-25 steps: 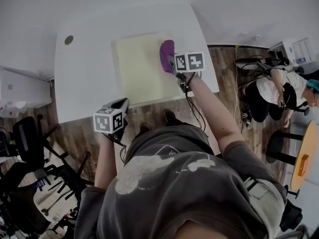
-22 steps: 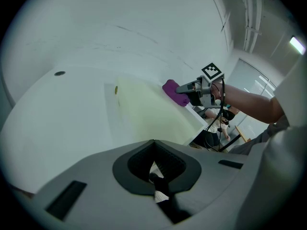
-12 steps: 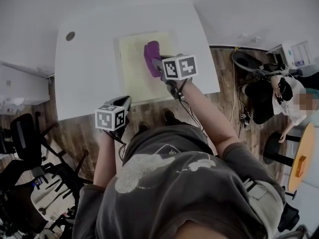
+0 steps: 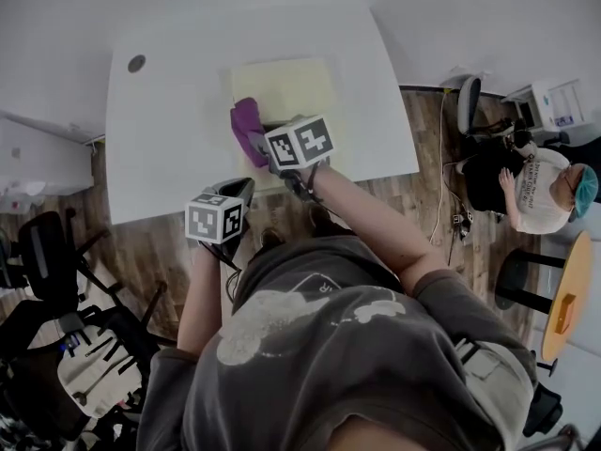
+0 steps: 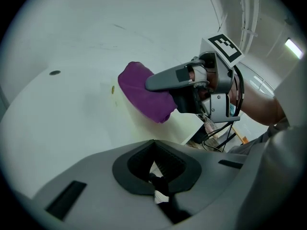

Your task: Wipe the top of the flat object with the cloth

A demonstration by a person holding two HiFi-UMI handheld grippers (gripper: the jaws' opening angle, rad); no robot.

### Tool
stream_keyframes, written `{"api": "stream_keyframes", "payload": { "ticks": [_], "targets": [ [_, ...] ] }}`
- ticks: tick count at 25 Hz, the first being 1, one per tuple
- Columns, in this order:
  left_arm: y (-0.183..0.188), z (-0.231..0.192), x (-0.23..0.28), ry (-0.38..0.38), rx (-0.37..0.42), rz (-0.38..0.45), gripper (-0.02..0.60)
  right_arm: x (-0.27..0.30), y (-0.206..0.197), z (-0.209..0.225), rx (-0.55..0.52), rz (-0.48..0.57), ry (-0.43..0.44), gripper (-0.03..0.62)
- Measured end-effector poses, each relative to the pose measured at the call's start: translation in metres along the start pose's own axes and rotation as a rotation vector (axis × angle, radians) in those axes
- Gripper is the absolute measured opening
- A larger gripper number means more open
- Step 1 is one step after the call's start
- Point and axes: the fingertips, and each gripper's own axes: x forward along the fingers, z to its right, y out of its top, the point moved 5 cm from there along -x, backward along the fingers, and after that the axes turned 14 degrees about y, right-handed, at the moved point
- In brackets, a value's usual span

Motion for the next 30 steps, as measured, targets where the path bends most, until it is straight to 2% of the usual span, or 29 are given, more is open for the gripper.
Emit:
{"api": "stream_keyframes", "payload": {
  "ticks": [5, 12, 30],
  "targets": [
    [0.0, 0.0, -0.002, -0.009, 0.001, 0.004, 0.0, 0.019, -0.012, -0.002, -0.007, -0.055, -0.017, 0.075],
    [0.0, -0.001, 0.0, -0.013, -0.003, 0.003, 0.0, 0.02, -0.015, 0.007, -0.014, -0.07, -0.054, 0.075],
    [0.0, -0.001, -0.001, -0.015, -0.01, 0.008, 0.0, -0.036, -0.029, 0.05, 0.058, -0.024, -0.135, 0.075]
  ]
}}
